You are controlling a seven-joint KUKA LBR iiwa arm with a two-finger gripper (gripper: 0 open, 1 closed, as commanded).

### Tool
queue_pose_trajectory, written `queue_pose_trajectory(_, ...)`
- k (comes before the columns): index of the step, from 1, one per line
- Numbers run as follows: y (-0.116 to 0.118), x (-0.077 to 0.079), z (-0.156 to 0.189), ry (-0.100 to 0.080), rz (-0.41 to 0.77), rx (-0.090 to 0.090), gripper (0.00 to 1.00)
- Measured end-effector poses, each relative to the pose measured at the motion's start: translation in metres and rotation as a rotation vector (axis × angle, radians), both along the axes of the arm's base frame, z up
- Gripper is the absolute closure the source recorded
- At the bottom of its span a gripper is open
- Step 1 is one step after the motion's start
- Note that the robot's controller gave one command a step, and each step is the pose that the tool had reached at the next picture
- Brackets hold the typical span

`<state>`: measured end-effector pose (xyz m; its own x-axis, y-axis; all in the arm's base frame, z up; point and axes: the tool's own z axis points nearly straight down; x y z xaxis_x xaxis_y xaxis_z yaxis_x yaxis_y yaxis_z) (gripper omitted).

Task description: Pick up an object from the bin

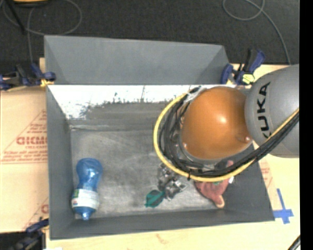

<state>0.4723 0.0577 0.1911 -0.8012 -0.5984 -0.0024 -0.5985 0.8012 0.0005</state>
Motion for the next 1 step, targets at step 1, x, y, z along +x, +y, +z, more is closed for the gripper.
queue_pose_trajectory(1, 0.0046, 0.0208, 0.0480, 0.004, 0.054, -0.002, 1.00)
